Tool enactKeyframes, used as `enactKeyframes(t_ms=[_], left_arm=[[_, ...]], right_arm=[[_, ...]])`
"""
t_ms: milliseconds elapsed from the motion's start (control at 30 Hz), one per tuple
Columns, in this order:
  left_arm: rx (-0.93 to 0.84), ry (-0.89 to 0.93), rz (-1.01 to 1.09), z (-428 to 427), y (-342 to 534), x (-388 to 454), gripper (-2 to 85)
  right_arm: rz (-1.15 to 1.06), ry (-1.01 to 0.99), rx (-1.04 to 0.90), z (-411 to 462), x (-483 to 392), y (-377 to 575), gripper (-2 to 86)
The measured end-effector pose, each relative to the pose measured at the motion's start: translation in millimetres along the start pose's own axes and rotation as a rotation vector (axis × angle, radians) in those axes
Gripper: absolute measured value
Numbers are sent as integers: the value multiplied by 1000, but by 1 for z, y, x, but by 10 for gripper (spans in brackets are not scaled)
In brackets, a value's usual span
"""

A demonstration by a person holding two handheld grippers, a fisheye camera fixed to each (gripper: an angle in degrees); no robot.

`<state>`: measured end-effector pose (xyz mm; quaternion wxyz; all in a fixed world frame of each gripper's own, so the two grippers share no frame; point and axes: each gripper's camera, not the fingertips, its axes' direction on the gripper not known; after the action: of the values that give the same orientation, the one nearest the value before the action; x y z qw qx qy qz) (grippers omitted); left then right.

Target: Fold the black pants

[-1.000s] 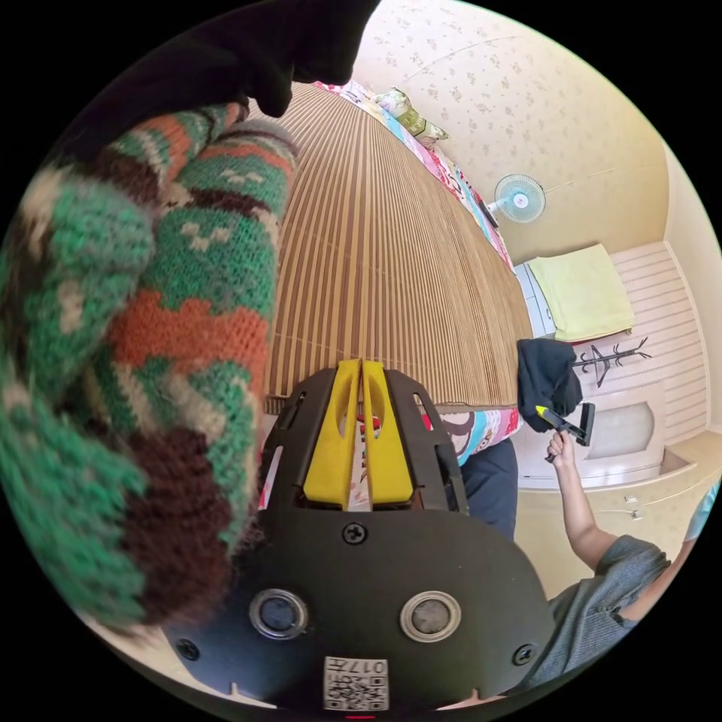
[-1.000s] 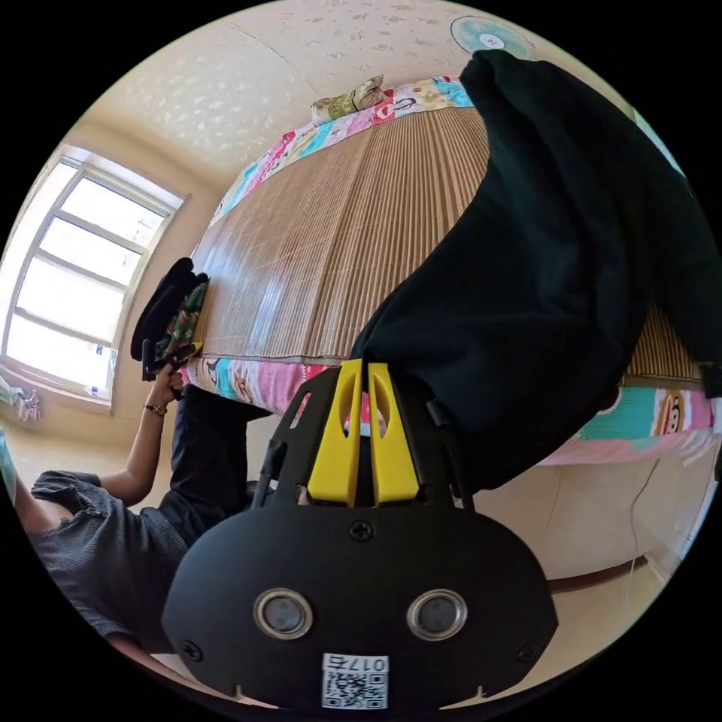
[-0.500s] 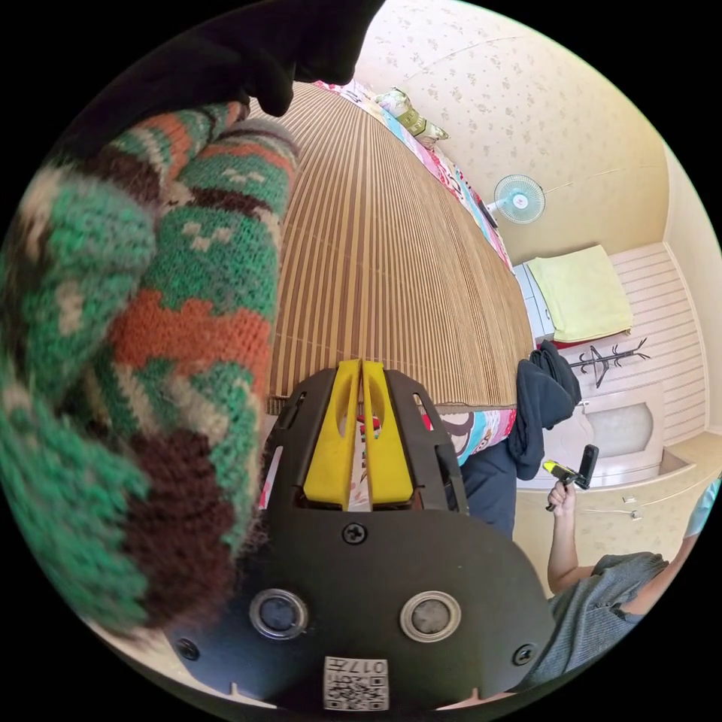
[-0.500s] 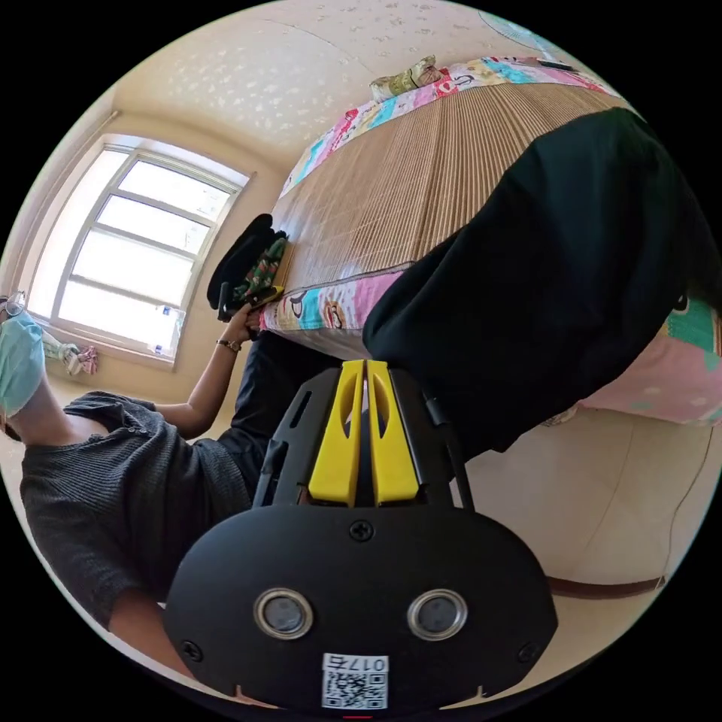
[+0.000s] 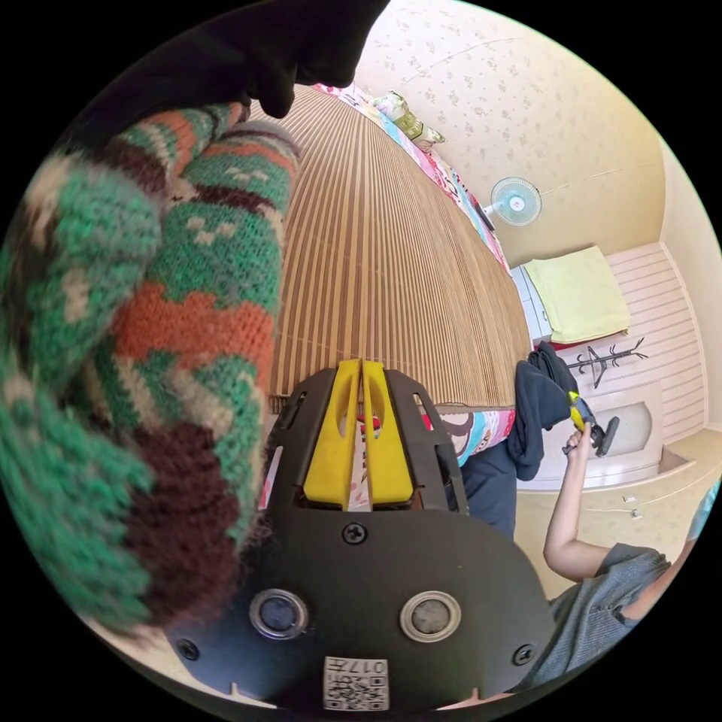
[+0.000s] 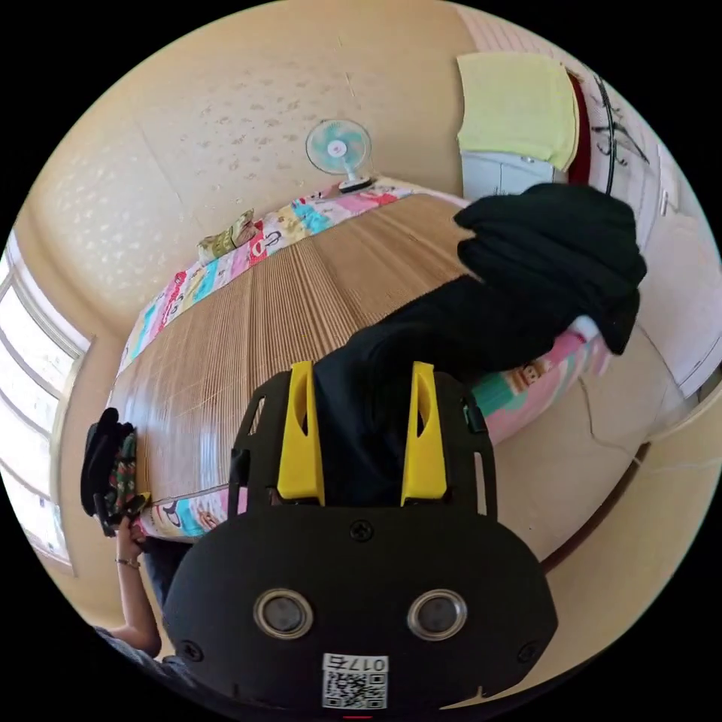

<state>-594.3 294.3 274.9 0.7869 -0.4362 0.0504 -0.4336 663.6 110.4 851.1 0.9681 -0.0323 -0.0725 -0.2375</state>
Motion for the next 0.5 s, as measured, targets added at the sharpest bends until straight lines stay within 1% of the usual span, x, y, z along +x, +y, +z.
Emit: enactKeyframes(t_ms=[33,67,100,200,267,300,367,433,467,500], left_arm=[[0,0,1,1,0,0,-10],[-1,1,4,2,0,0,-10],[-2,3,5,4,0,0,-10],[-3,5,12,8,-1,0,-10],[-3,6,14,11,-1,1,-10],[-3,7,14,13,0,1,-10],[-1,8,13,16,0,1,-10],[3,10,11,20,1,2,-10],[6,11,11,22,2,2,-10],[9,13,11,25,2,2,-10]], right_arm=[[46,-110,-41,20,5,4,133],[86,-209,-41,34,5,10,111],[84,-235,-29,38,2,14,105],[-41,-300,-4,36,-40,18,81],[-204,-360,3,19,-85,16,72],[-249,-397,2,14,-96,15,70],[-413,-639,11,-6,-123,18,67],[-487,-797,2,-15,-130,23,68],[-503,-852,-25,-14,-130,28,68],[-507,-858,-45,-13,-130,31,69]])
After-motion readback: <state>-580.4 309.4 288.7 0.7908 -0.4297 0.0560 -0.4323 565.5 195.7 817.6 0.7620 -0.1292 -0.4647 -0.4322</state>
